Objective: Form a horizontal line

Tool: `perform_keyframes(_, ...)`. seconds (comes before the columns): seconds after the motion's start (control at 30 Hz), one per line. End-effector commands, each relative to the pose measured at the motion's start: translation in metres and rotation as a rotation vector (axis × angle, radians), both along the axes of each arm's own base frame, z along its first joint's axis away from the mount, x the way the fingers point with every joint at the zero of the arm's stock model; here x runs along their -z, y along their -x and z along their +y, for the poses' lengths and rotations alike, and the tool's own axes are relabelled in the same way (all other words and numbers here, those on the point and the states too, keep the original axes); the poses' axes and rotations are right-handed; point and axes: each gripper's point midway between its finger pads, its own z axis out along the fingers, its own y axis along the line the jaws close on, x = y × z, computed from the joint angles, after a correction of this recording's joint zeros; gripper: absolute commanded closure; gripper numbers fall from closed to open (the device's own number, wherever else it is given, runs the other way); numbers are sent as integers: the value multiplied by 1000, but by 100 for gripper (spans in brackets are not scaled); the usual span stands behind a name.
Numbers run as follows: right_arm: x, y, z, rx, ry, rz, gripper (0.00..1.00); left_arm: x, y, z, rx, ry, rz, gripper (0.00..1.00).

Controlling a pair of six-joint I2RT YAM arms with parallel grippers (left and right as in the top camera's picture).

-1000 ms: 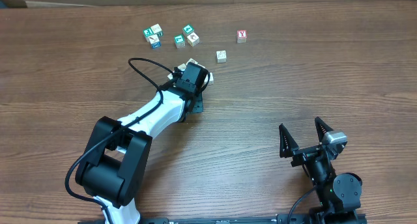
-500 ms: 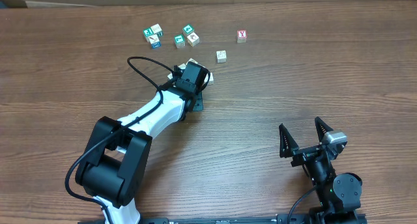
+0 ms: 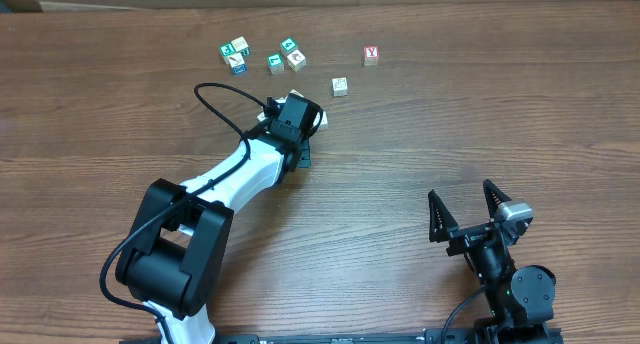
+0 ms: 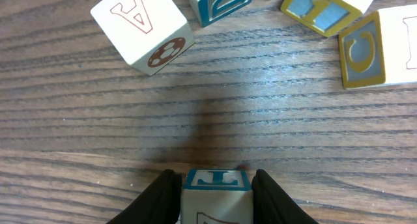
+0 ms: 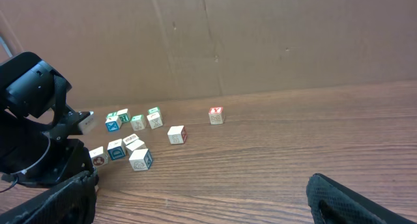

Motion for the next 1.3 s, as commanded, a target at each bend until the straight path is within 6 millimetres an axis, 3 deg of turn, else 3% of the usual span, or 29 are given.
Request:
perform_keyframes(0.0,3,-1,-2,11,-2,2,0,6,2,5,22,-39,9,67)
perform_keyframes(0.3,3,-1,-2,11,-2,2,0,9,7,1,35,-18,36,67)
perform_keyframes(0.5,3,-1,-2,11,-2,2,0,8,5,1,33,-18,27,74)
perform_keyframes(1.27,3,-1,-2,11,-2,2,0,1,-8,-4,30,2,-36,74)
